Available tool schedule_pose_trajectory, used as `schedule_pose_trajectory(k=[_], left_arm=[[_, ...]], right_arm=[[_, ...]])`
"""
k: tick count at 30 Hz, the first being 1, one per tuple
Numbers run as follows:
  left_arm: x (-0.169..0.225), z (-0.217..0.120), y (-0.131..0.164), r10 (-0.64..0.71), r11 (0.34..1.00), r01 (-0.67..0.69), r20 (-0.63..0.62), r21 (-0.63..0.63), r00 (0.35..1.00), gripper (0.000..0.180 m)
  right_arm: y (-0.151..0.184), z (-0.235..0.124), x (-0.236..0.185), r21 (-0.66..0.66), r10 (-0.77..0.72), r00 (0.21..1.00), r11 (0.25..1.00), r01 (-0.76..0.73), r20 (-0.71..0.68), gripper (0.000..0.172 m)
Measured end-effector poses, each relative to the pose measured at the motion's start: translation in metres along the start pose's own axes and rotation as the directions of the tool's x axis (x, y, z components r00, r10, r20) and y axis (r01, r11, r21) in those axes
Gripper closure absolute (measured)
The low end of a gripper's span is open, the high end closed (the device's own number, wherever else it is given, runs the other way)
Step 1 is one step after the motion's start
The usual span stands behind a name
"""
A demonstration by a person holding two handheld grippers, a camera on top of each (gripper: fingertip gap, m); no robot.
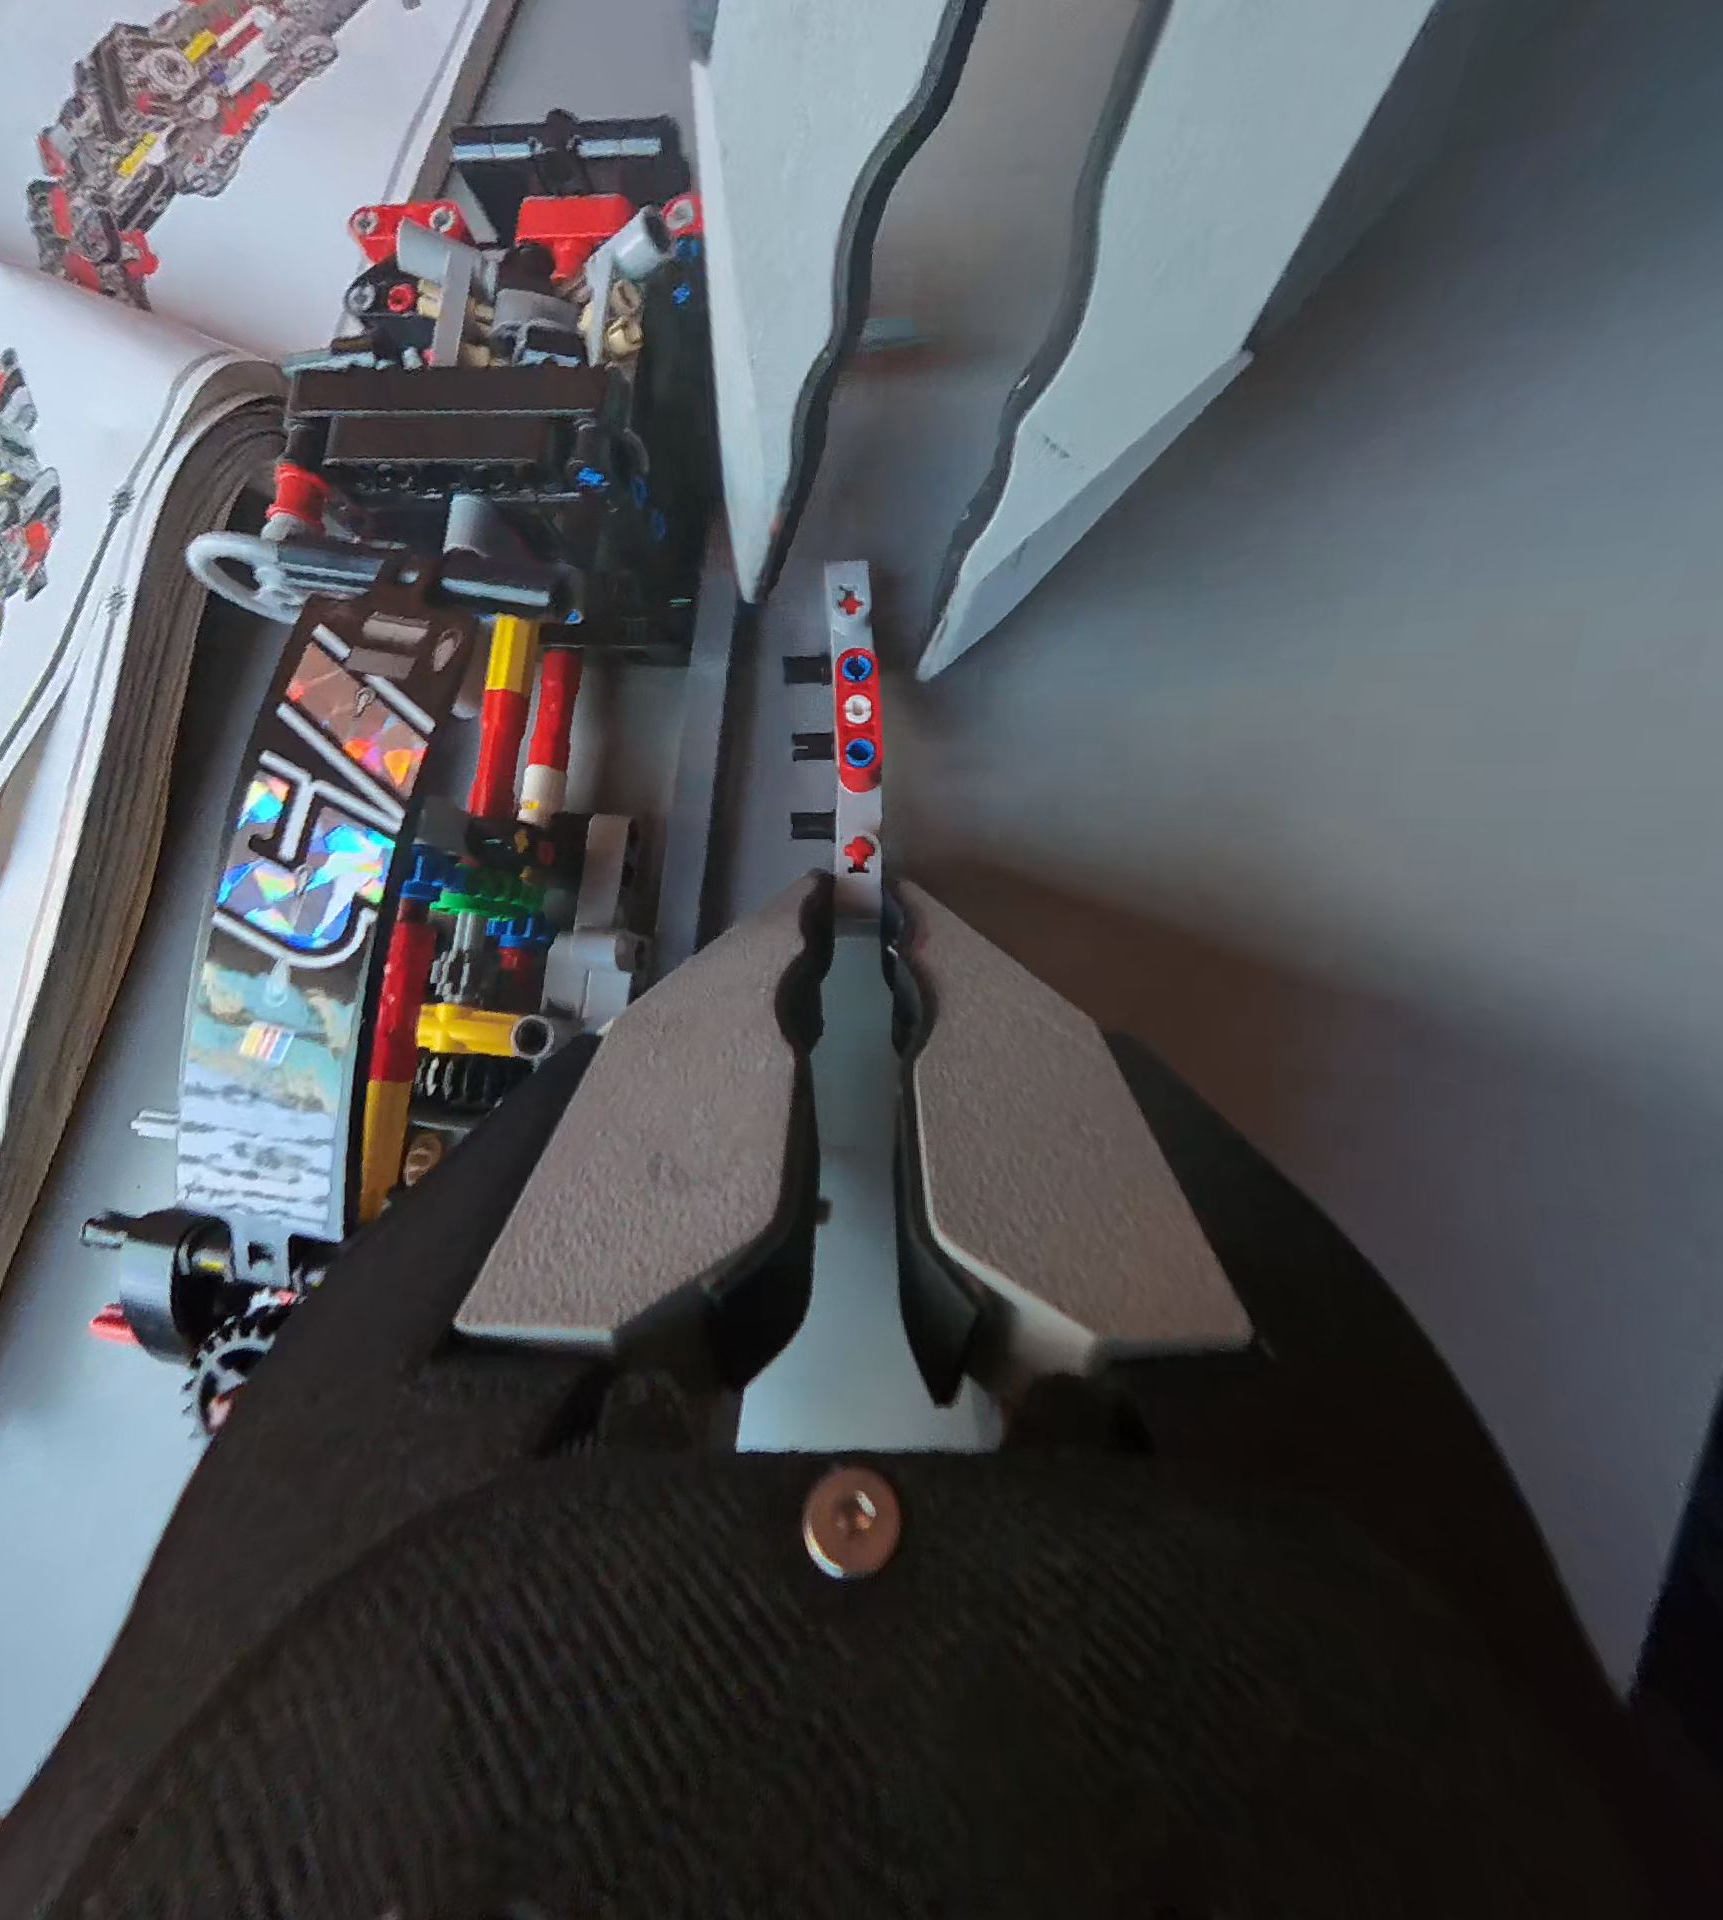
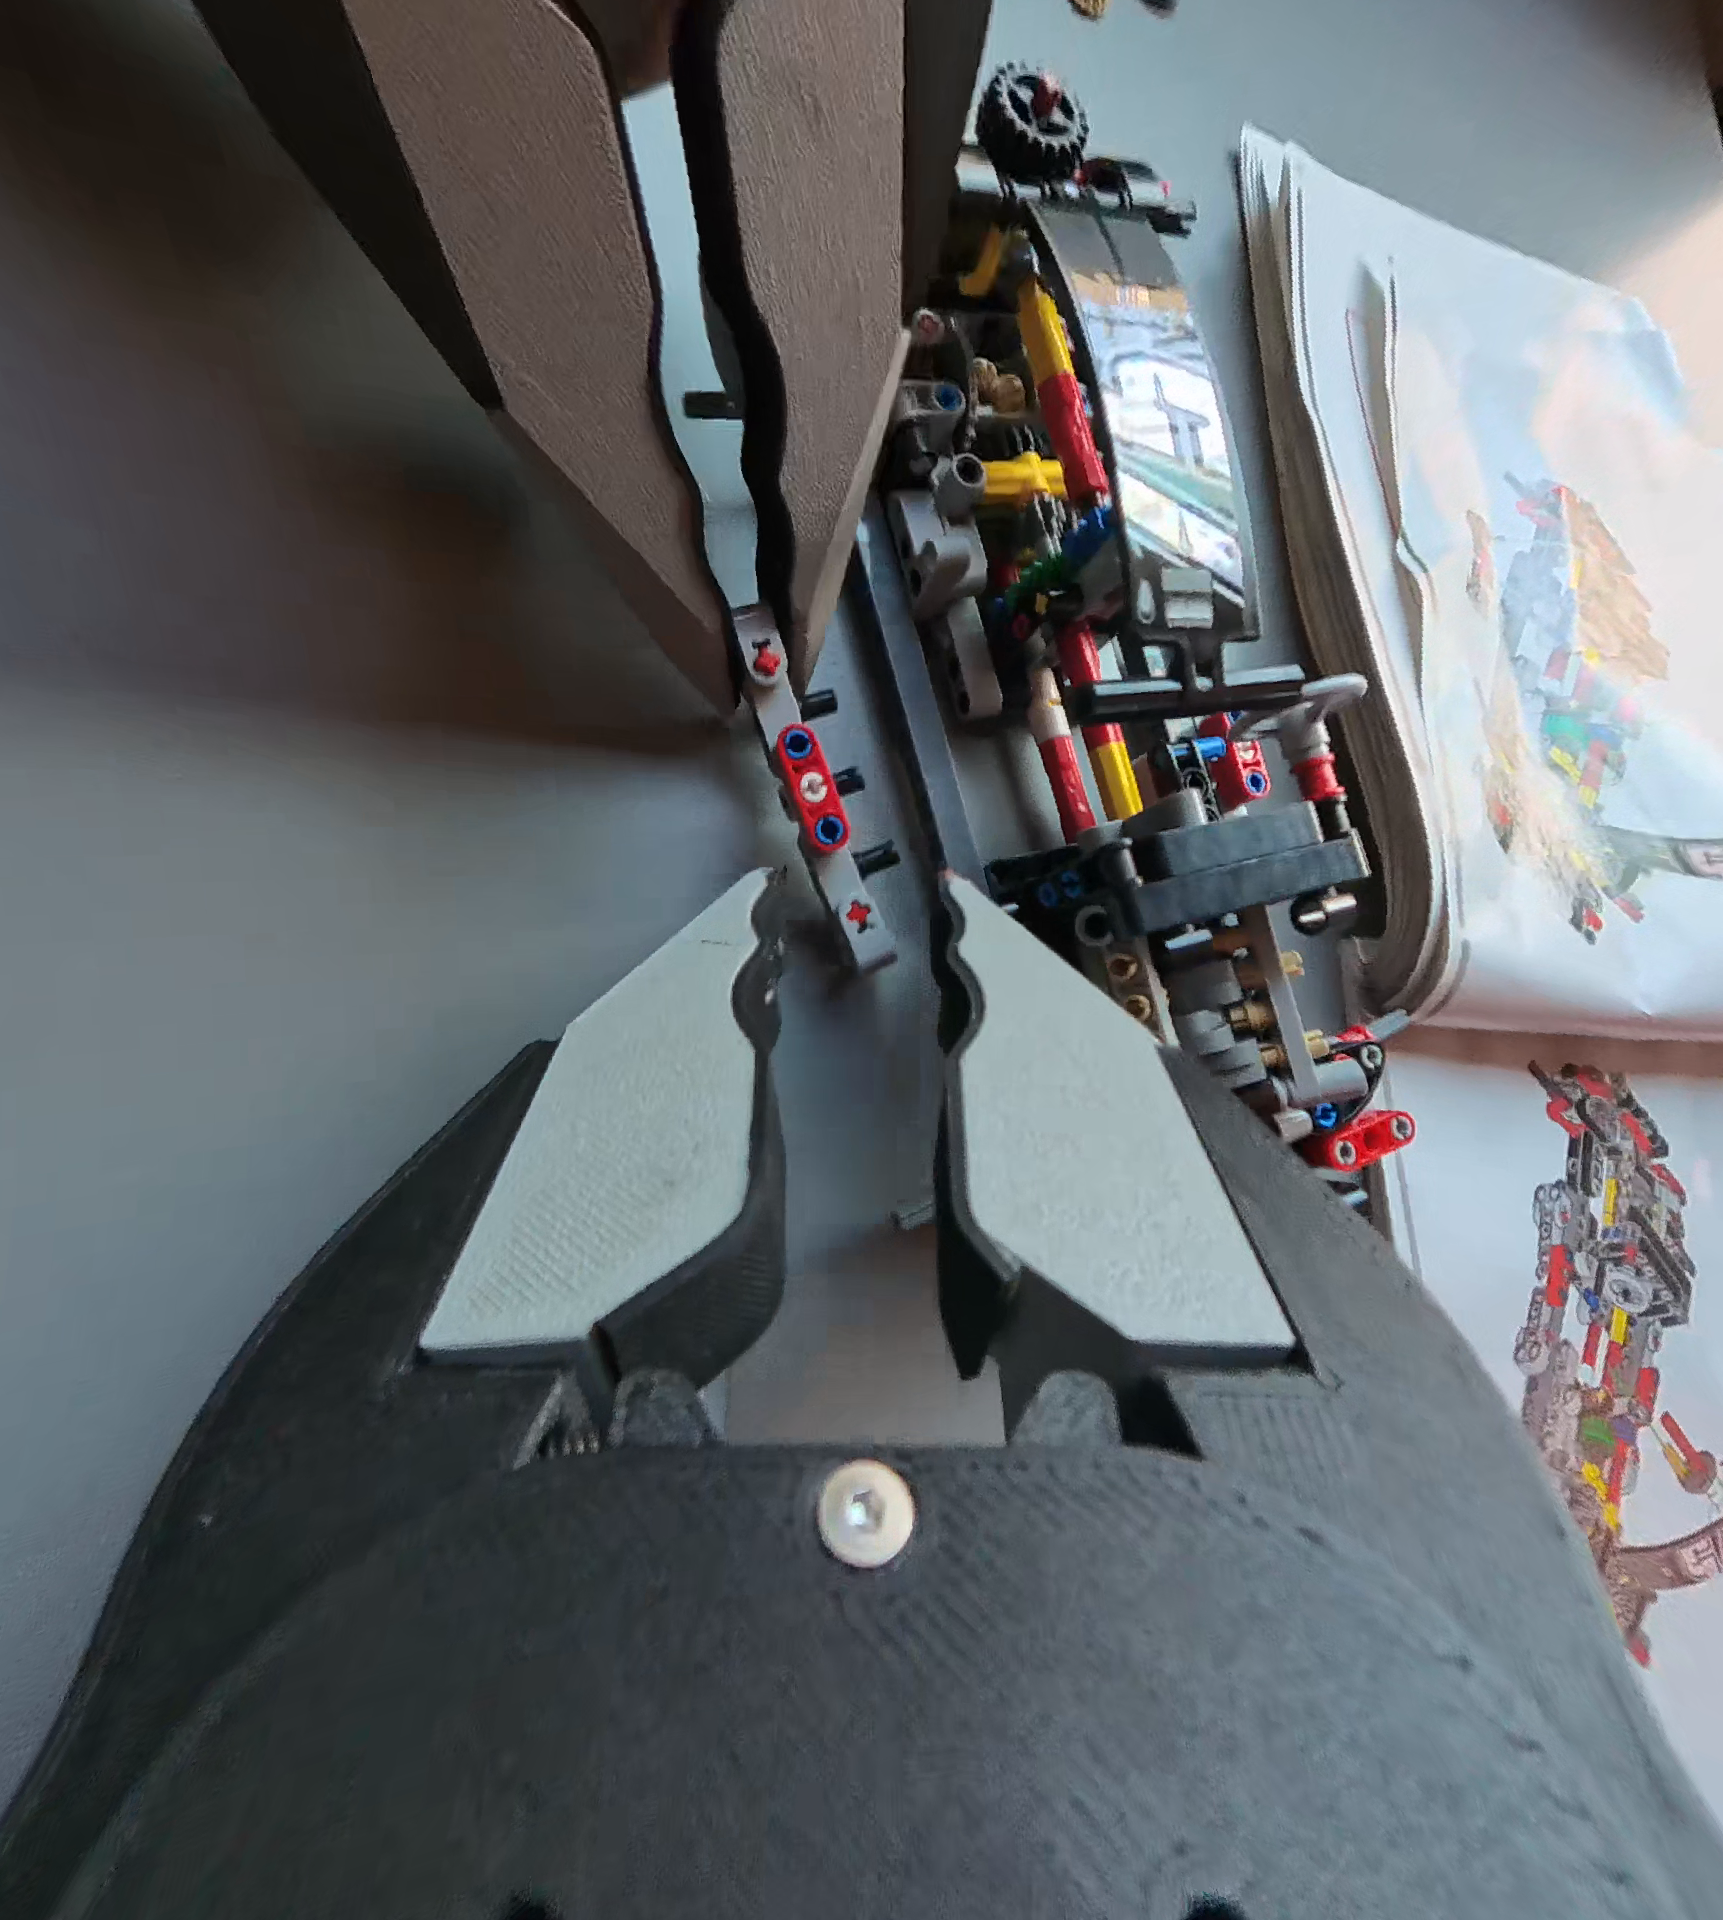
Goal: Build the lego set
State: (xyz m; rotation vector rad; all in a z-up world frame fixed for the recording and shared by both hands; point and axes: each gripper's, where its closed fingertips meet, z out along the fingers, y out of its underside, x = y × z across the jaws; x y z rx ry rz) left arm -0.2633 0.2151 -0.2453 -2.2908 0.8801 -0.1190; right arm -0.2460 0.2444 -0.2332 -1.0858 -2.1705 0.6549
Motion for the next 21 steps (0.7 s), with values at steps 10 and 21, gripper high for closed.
schedule_pose_trajectory(k=[10, 21], left_arm=[[0.035, -0.005, -0.031, -0.076, 0.988, 0.098, -0.174, 0.121, 0.982, 0.174], [-0.054, -0.072, -0.017, -0.048, 0.998, 0.039, 0.196, 0.05, 0.979, 0.124]], right_arm=[[0.007, -0.031, -0.023, -0.043, -0.125, 0.985, 0.992, 0.121, -0.119, 0.157], [0.108, -0.106, -0.001, -0.262, -0.036, 0.957, 0.964, -0.043, -0.289, 0.157]])
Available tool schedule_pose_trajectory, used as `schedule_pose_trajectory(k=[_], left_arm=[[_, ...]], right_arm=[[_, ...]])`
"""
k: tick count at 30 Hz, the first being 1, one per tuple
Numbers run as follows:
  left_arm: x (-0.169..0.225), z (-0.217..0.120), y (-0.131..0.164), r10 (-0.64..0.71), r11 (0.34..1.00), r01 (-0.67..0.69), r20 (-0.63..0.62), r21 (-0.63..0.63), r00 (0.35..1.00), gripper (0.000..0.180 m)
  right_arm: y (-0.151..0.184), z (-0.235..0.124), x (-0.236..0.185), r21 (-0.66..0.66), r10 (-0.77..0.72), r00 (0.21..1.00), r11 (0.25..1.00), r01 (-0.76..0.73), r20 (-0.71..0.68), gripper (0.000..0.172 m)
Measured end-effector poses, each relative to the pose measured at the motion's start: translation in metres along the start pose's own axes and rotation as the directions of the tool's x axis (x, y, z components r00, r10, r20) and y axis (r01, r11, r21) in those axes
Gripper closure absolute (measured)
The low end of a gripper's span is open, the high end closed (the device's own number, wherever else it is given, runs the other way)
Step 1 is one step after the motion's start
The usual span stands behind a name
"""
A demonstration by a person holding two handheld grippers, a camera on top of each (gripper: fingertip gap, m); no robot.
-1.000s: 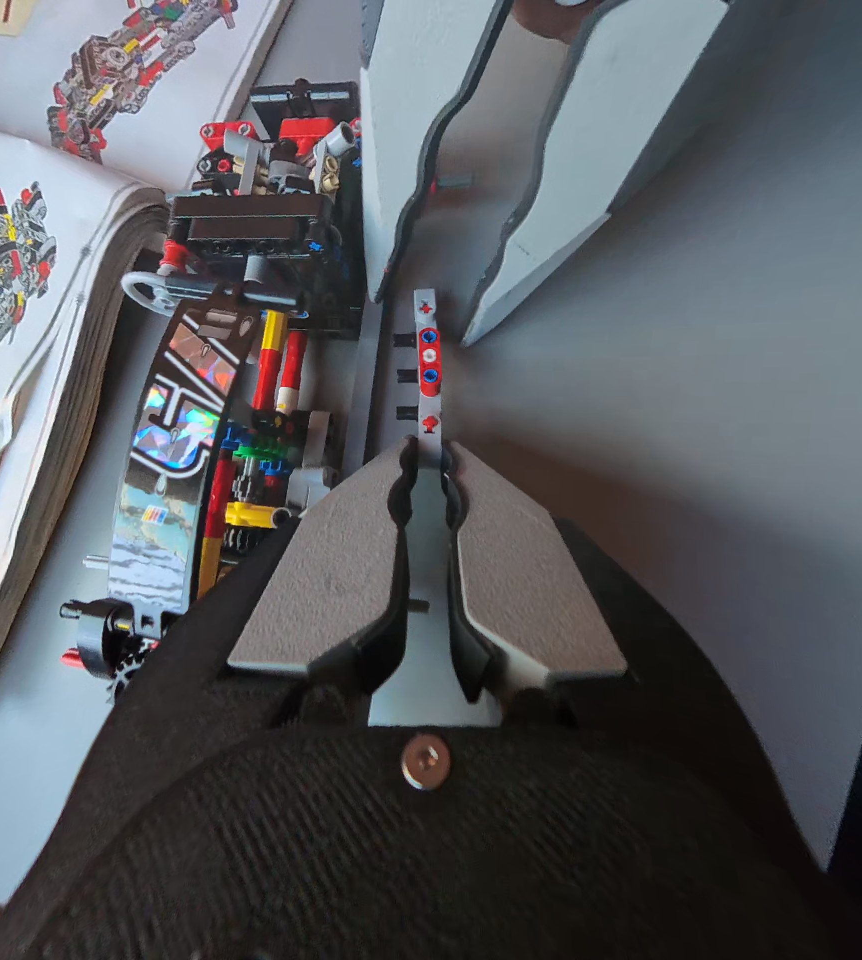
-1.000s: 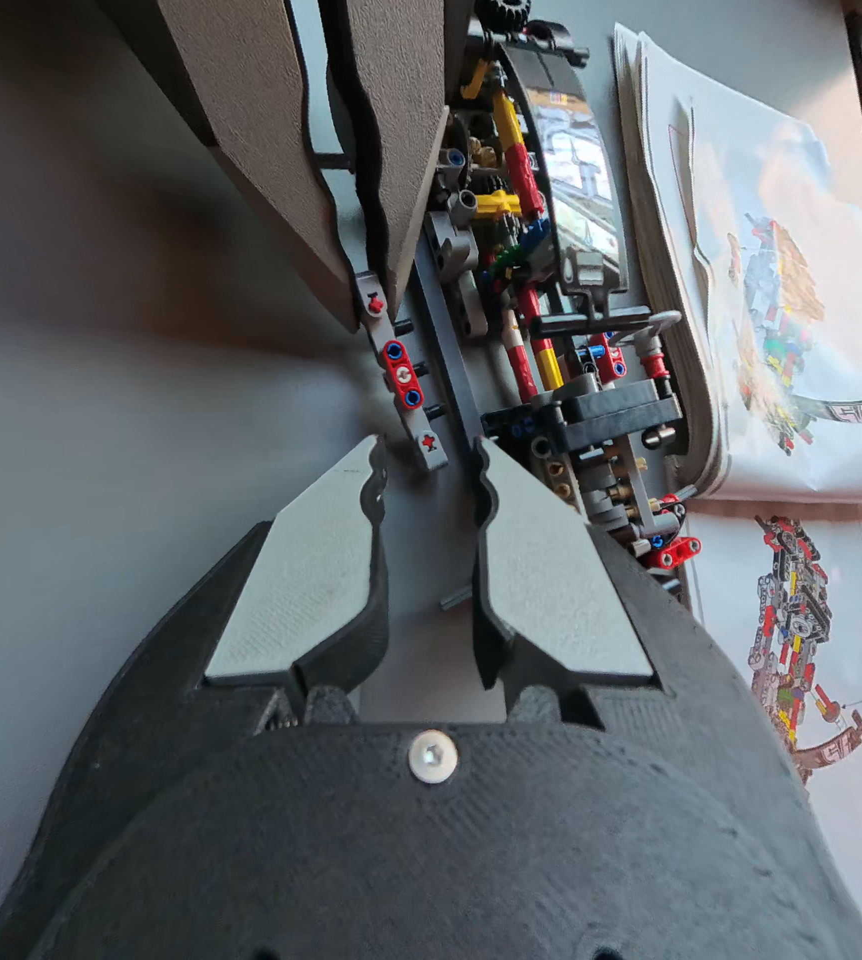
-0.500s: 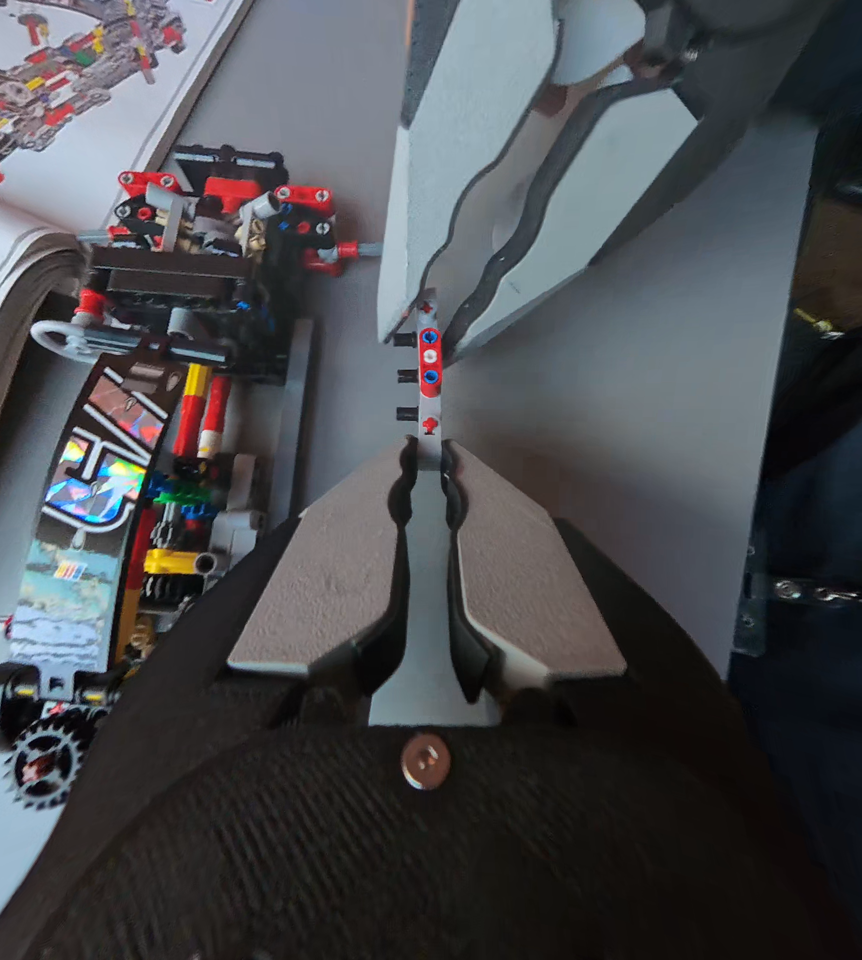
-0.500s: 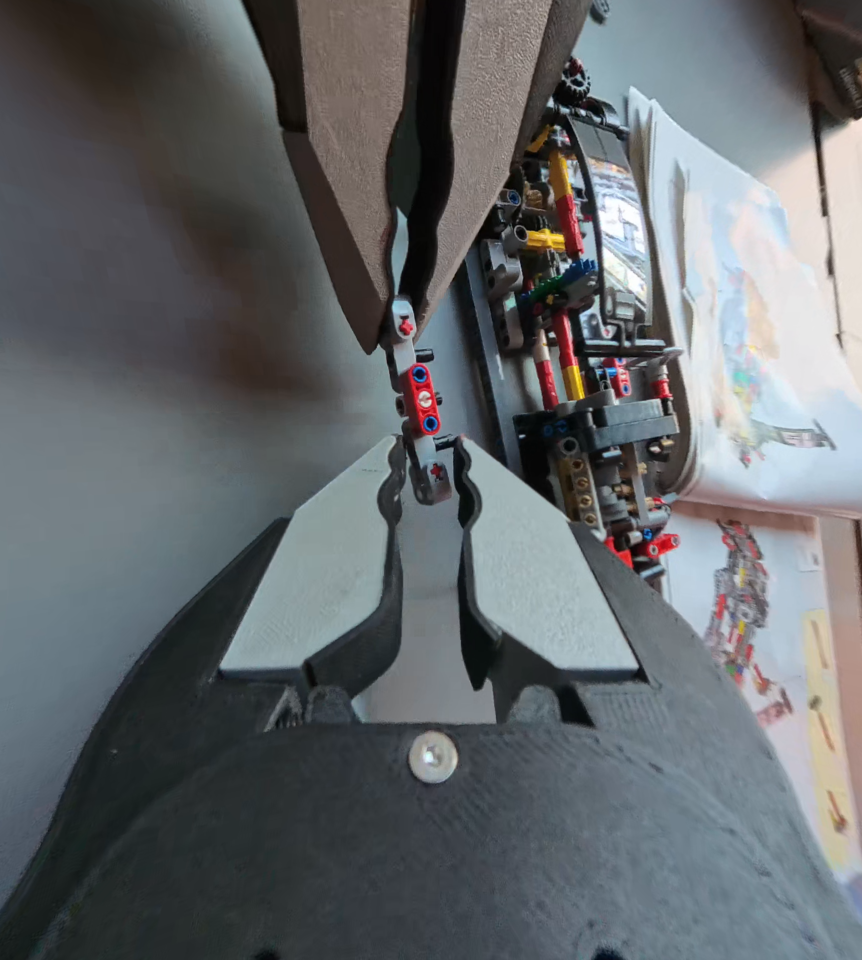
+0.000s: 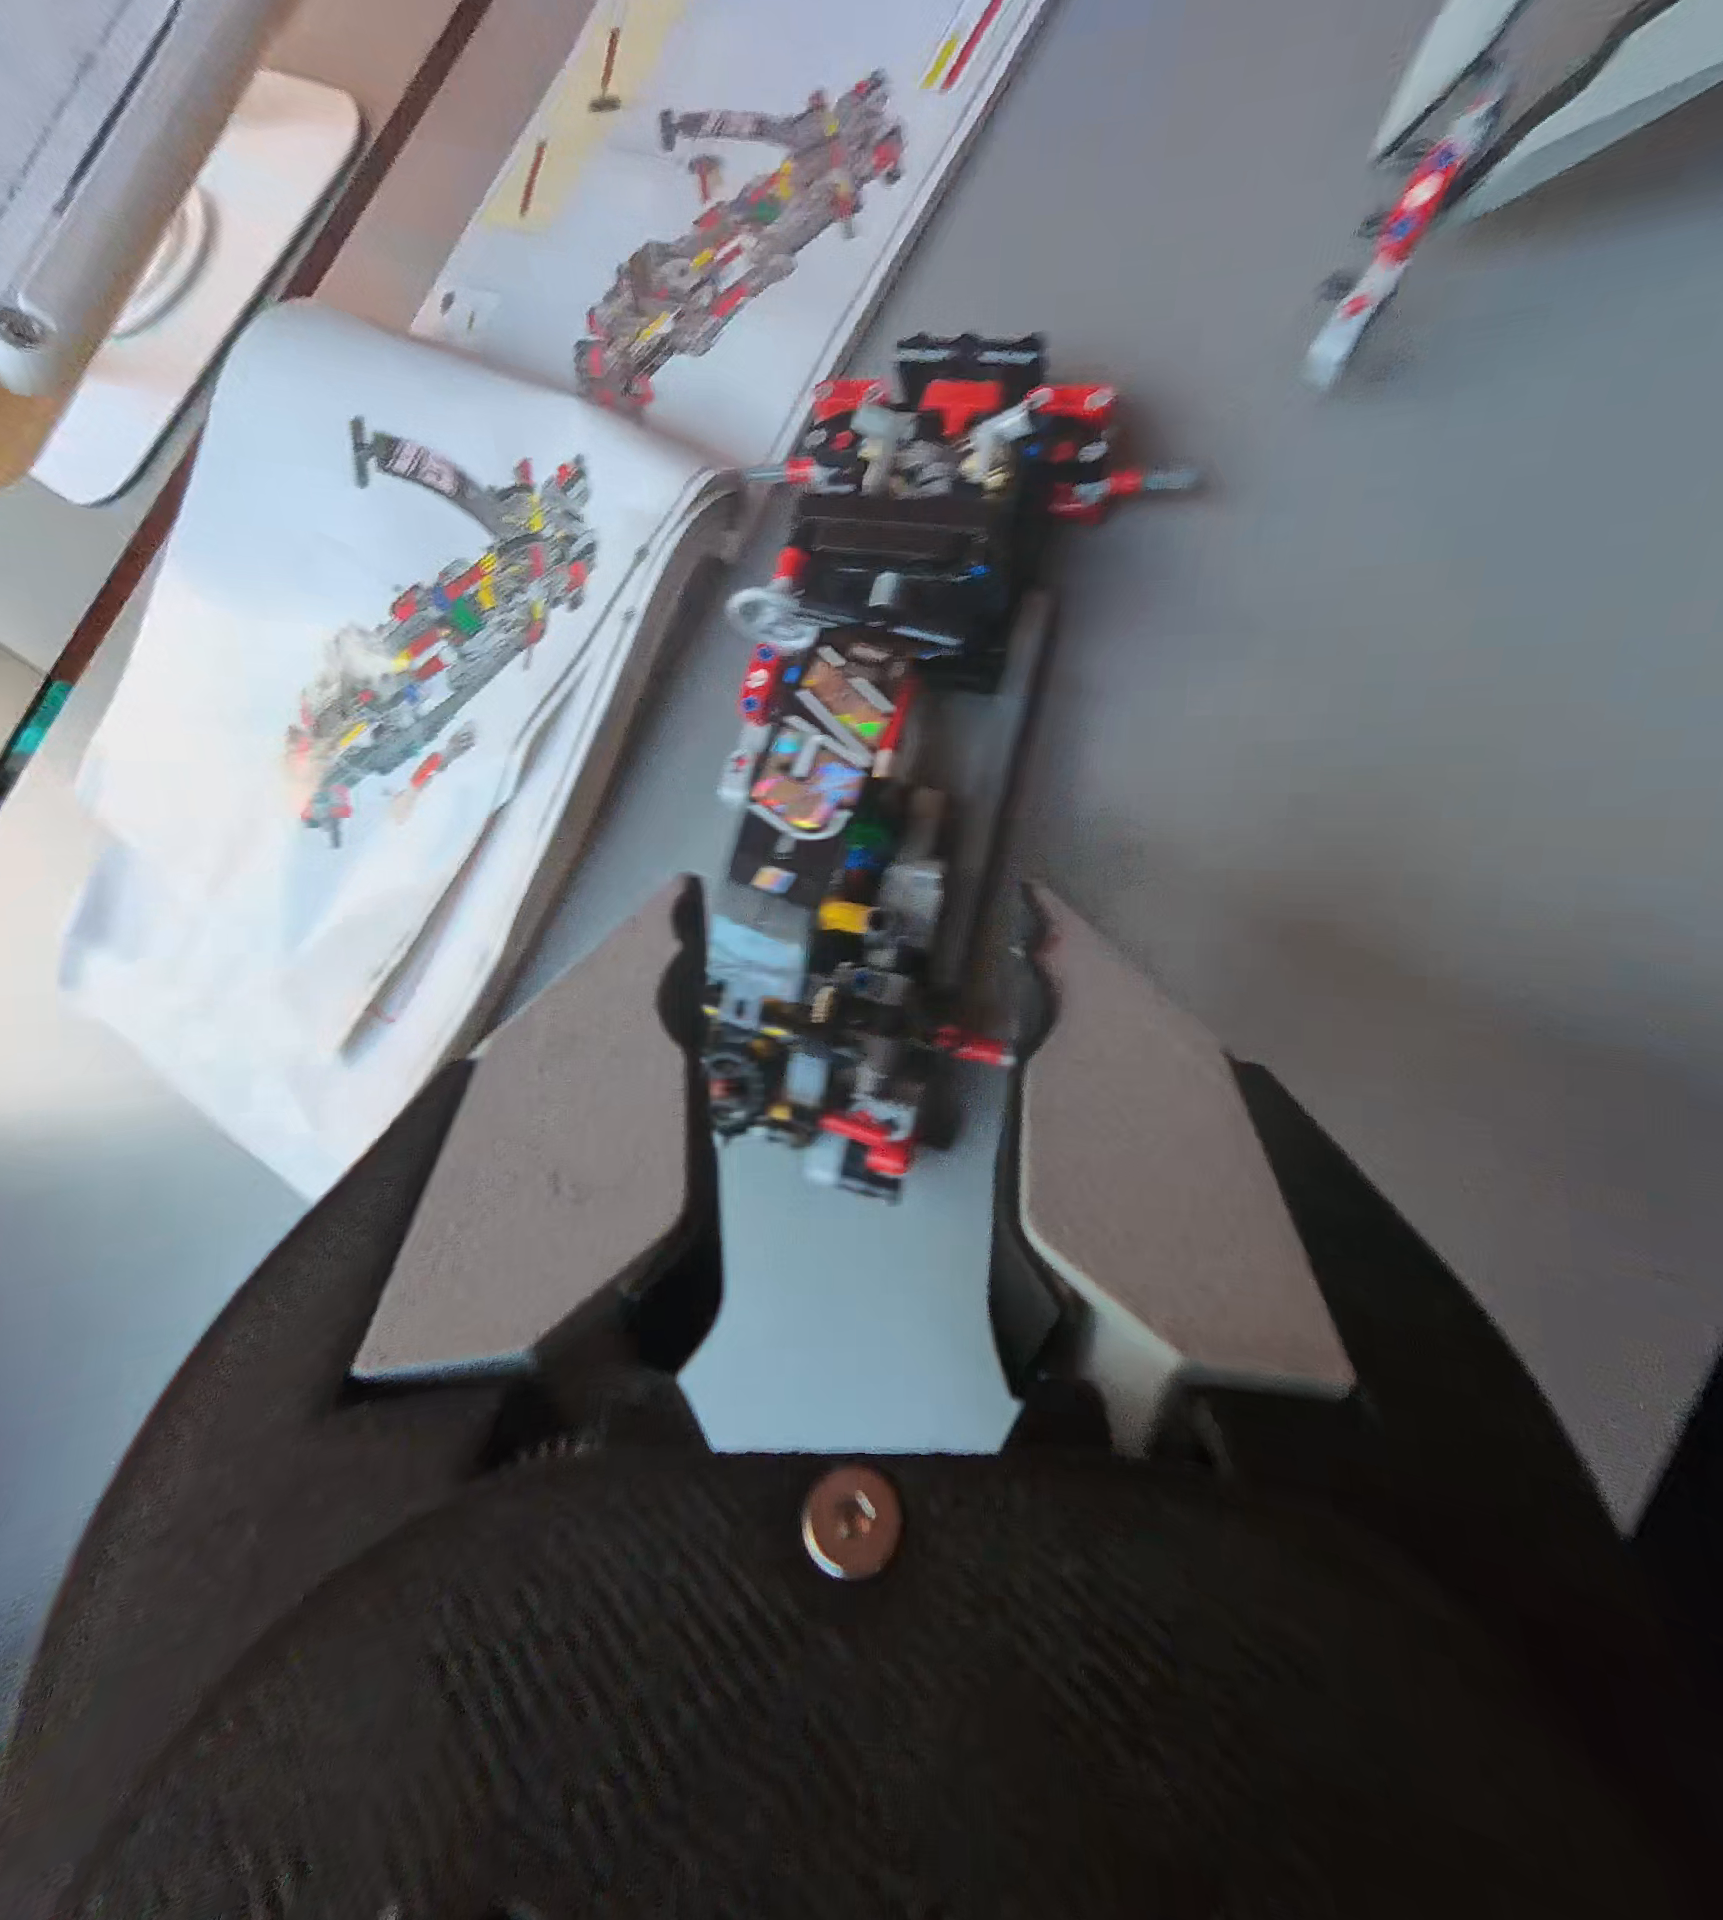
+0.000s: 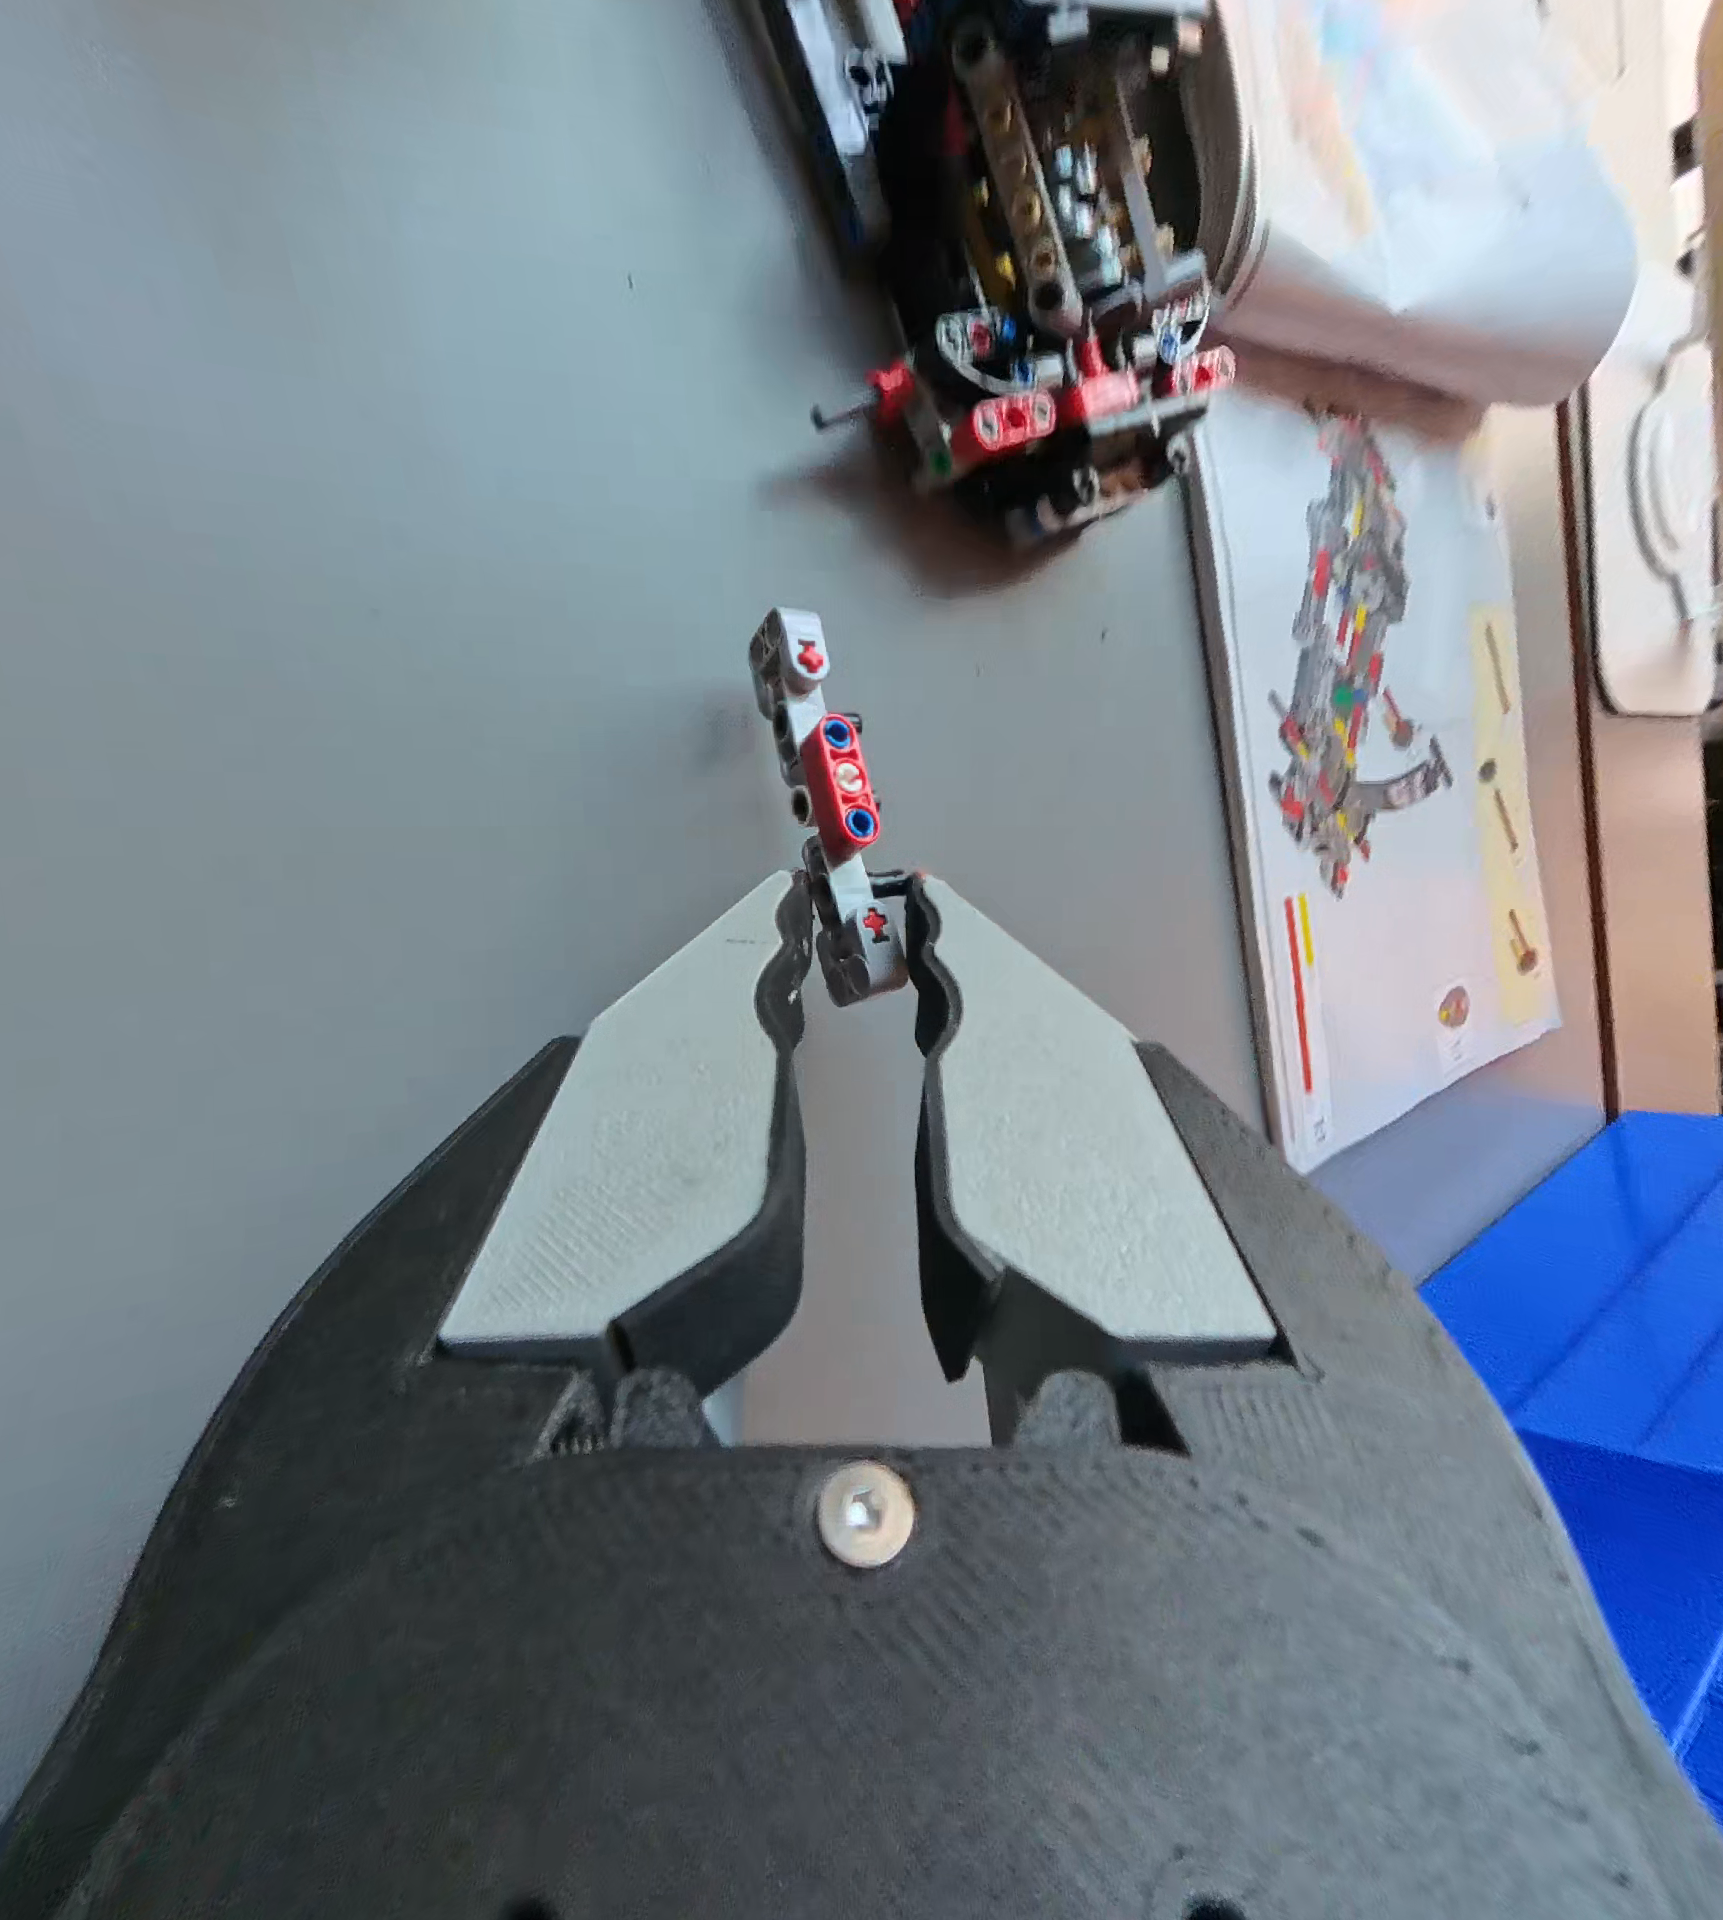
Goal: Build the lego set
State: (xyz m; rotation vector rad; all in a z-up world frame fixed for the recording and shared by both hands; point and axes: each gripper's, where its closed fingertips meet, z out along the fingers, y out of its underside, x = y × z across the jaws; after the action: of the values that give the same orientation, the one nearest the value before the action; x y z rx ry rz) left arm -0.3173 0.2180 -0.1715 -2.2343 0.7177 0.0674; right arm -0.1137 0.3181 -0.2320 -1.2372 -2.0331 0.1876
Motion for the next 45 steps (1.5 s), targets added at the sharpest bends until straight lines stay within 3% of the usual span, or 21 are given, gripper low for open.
schedule_pose_trajectory(k=[1, 3, 8, 14, 20, 23, 25, 26, 27, 30, 34, 38, 40, 45], left_arm=[[-0.01, 0.005, 0.003, 0.009, 0.999, -0.009, -0.011, -0.048, 1.0, 0.111], [-0.02, 0.022, 0.015, 0.004, 0.987, -0.019, -0.092, -0.16, 0.996, 0.11], [-0.008, 0.044, 0.032, -0.052, 0.956, -0.044, -0.315, -0.289, 0.948, 0.155], [-0.009, 0.04, 0.031, -0.117, 0.93, -0.017, -0.338, -0.368, 0.934, 0.158], [-0.01, 0.04, 0.037, -0.059, 0.906, -0.081, -0.313, -0.416, 0.948, 0.158], [-0.015, 0.032, 0.031, -0.065, 0.933, -0.045, -0.289, -0.358, 0.955, 0.15], [-0.021, 0.02, 0.024, -0.089, 0.958, 0.006, -0.276, -0.286, 0.957, 0.133], [-0.027, 0.015, 0.024, -0.106, 0.962, 0.033, -0.257, -0.272, 0.961, 0.115], [-0.031, 0.01, 0.028, -0.125, 0.96, 0.053, -0.249, -0.275, 0.961, 0.108], [-0.029, 0.007, 0.042, -0.173, 0.956, 0.093, -0.279, -0.277, 0.945, 0.103], [-0.02, 0.024, 0.059, -0.165, 0.951, 0.073, -0.296, -0.3, 0.941, 0.089], [-0.012, 0.04, 0.066, -0.138, 0.948, 0.036, -0.304, -0.317, 0.943, 0.082], [-0.006, 0.042, 0.063, -0.153, 0.952, 0.043, -0.348, -0.303, 0.925, 0.09], [0.001, 0.046, 0.057, -0.155, 0.964, 0.047, -0.411, -0.26, 0.898, 0.091]], right_arm=[[0.006, -0.001, 0.001, -0.01, 0.004, 1.0, 1.0, -0.004, 0.008, 0.157], [0.013, -0.001, -0.001, -0.017, 0.003, 0.999, 1.0, -0.003, 0.035, 0.156], [0.013, 0.002, -0.01, -0.014, 0.001, 0.998, 1.0, 0.0, 0.069, 0.154], [0.014, -0.009, -0.006, 0.013, 0.056, 0.997, 0.998, -0.057, 0.044, 0.136], [-0.029, -0.026, -0.012, 0.129, 0.059, 0.997, 0.99, -0.064, 0.039, 0.13], [-0.054, -0.02, -0.016, 0.16, 0.067, 0.997, 0.985, -0.072, 0.031, 0.133], [-0.054, -0.012, -0.014, 0.141, 0.089, 0.996, 0.986, -0.092, 0.025, 0.134], [-0.05, -0.007, -0.011, 0.135, 0.129, 0.991, 0.982, -0.133, 0.039, 0.133], [-0.047, -0.003, -0.008, 0.137, 0.193, 0.978, 0.97, -0.202, 0.077, 0.13], [-0.048, 0.003, 0.01, 0.172, 0.385, 0.9, 0.891, -0.42, 0.204, 0.127], [-0.046, 0.022, 0.03, 0.101, 0.475, 0.829, 0.847, -0.522, 0.294, 0.118], [-0.042, 0.045, 0.035, 0.007, 0.503, 0.791, 0.843, -0.539, 0.347, 0.119], [-0.043, 0.052, 0.028, -0.035, 0.514, 0.755, 0.835, -0.549, 0.407, 0.119], [-0.055, 0.061, 0.017, -0.036, 0.505, 0.7, 0.823, -0.567, 0.505, 0.122]])
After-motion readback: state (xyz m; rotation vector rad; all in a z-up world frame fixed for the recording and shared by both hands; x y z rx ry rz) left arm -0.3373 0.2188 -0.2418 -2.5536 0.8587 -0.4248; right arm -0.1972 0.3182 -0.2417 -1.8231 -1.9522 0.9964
